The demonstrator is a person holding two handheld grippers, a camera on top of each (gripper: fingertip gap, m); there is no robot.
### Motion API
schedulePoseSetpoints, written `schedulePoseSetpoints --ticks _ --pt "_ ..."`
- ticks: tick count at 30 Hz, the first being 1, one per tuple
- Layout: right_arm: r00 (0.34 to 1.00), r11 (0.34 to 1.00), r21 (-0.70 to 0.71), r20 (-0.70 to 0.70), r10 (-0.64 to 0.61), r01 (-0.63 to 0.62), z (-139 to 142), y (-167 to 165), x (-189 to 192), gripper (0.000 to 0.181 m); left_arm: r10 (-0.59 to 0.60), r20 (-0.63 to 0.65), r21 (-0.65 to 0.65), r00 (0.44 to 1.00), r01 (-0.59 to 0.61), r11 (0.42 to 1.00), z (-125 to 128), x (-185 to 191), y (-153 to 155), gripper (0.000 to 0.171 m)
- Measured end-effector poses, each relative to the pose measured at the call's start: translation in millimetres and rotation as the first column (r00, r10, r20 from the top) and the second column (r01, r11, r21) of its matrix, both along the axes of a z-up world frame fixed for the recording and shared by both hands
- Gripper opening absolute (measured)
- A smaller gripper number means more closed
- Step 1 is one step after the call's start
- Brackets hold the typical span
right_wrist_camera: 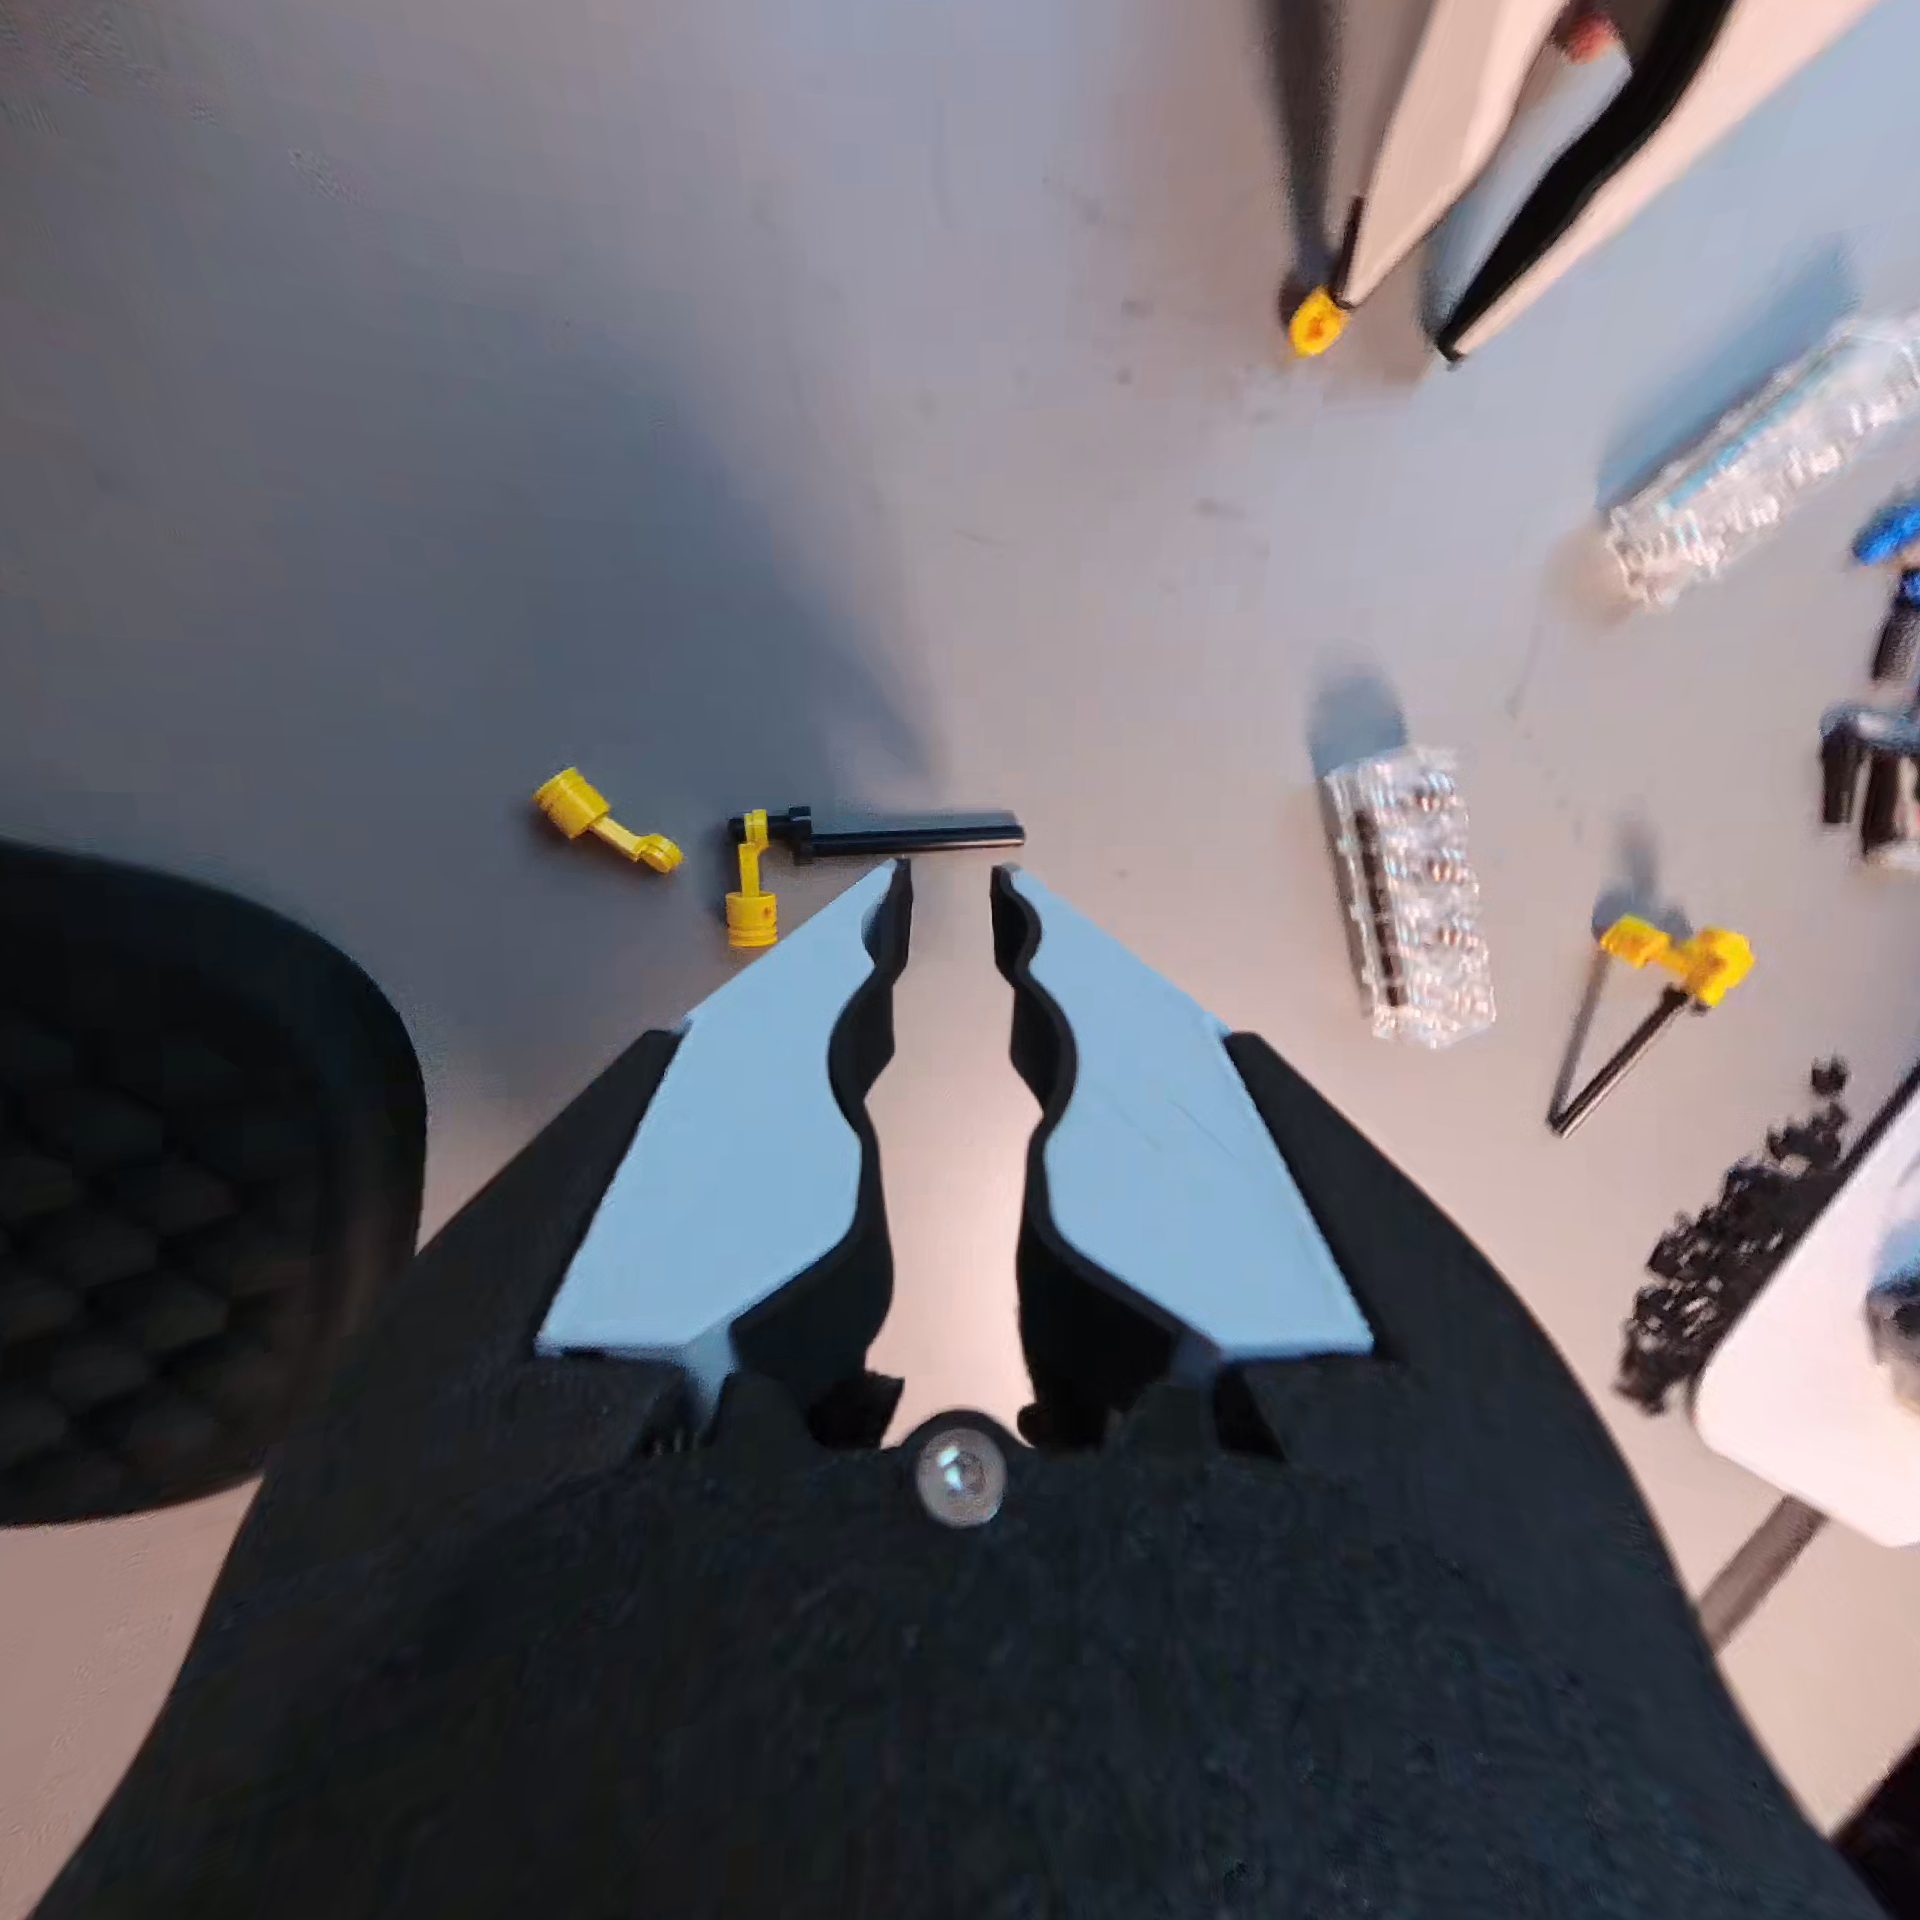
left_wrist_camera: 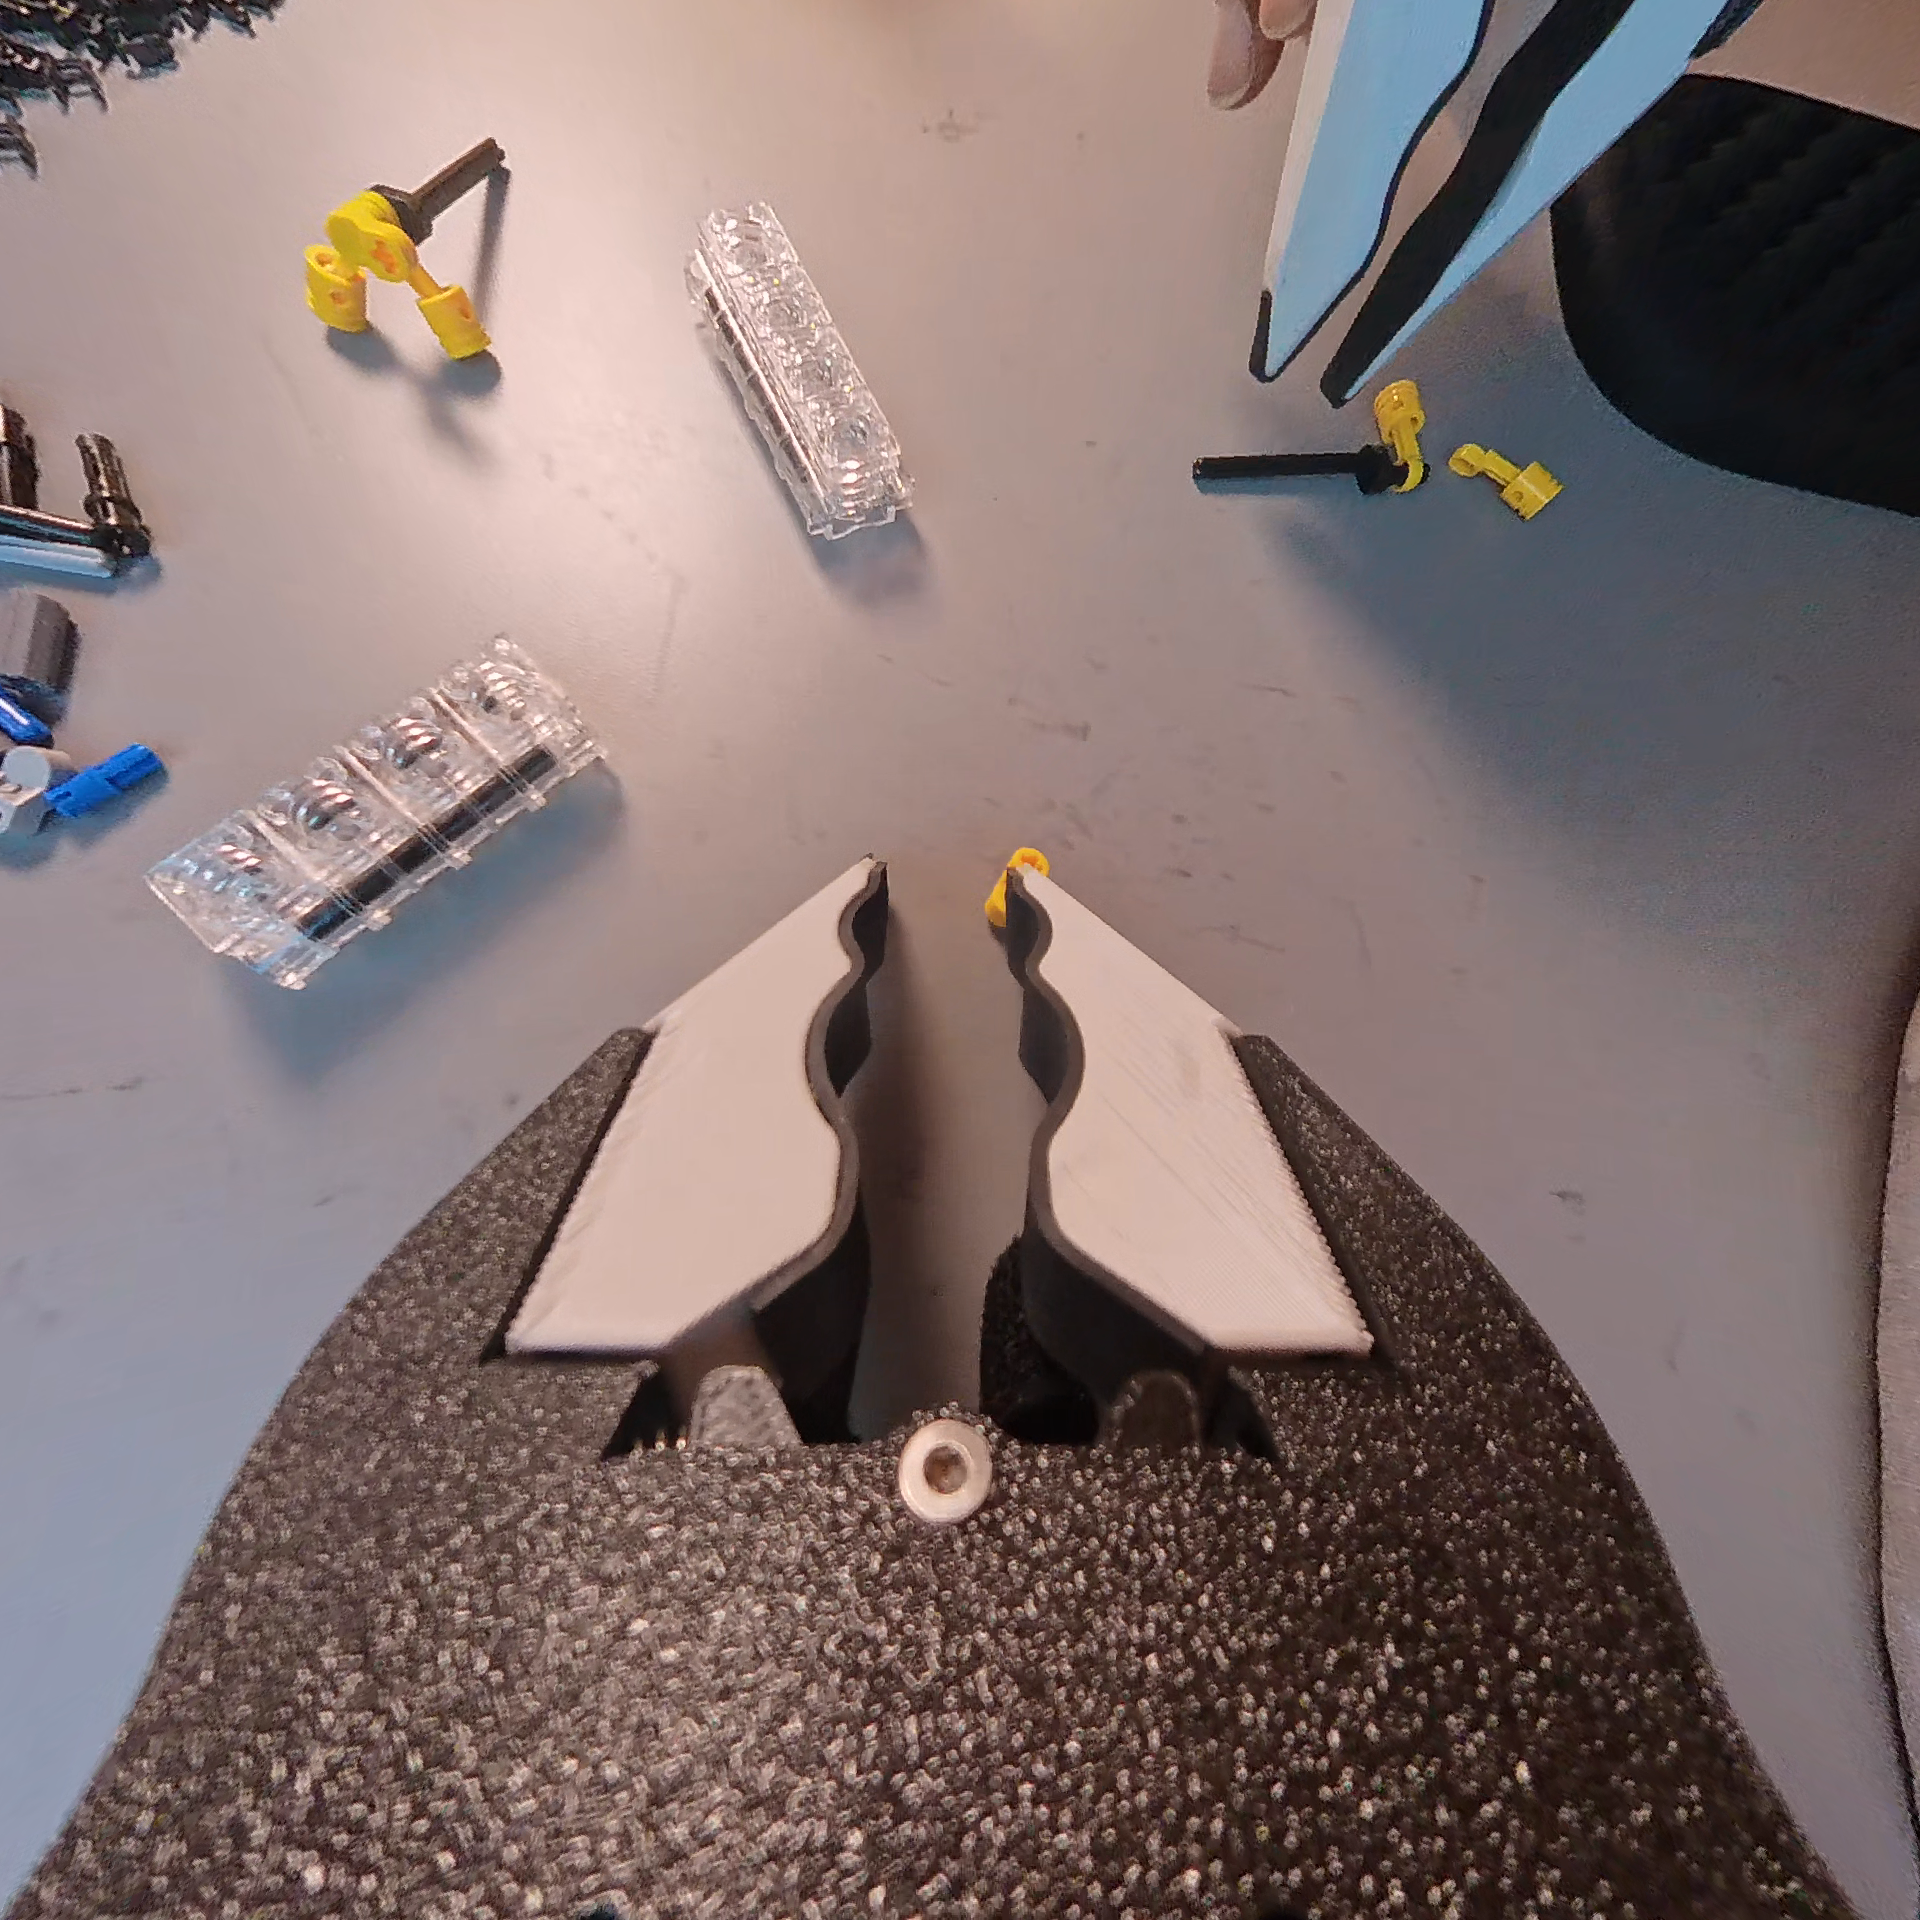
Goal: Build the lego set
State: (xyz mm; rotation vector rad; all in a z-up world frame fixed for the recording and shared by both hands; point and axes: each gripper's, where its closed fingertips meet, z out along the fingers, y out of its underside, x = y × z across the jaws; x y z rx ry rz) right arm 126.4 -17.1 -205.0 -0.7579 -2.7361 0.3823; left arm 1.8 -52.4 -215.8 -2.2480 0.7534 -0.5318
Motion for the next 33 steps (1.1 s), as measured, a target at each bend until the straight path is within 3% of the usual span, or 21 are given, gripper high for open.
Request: schedulePoseSetpoints --ticks 7,10,13,17,21,27,33 --pt "0.922 0.914 0.140 0.129 0.364 -0.380 -9 -9 7 0.024 0.002 0.003 0.004 1.000 -0.002 1.000 -1 0 0 0.023" --pt "0.889 0.882 0.137 0.157 0.430 -0.450 -15 -13 8 0.024 -0.001 0.002 0.005 1.000 0.001 1.000 -1 1 0 0.022" --pt "0.894 0.903 0.082 0.204 0.400 -0.423 -17 -12 12 0.016 -0.004 -0.001 0.009 1.000 0.004 1.000 -1 1 -1 0.022" --pt "0.945 0.964 0.007 0.197 0.261 -0.267 -18 -12 18 0.004 -0.010 0.002 0.008 1.000 0.010 1.000 -1 2 -2 0.022" --pt "0.984 0.994 -0.096 0.176 -0.026 0.044 -18 -11 17 0.004 -0.019 0.000 0.012 1.000 0.019 1.000 1 5 -4 0.022" --pt "0.897 0.863 -0.242 0.121 -0.426 0.443 -17 -16 7 0.003 -0.054 0.059 0.035 0.997 0.052 0.998 12 19 -8 0.022" --pt "0.805 0.738 -0.419 -0.027 -0.592 0.529 -6 -31 -23 0.003 -0.105 0.183 0.035 0.978 0.100 0.994 24 41 -15 0.019"
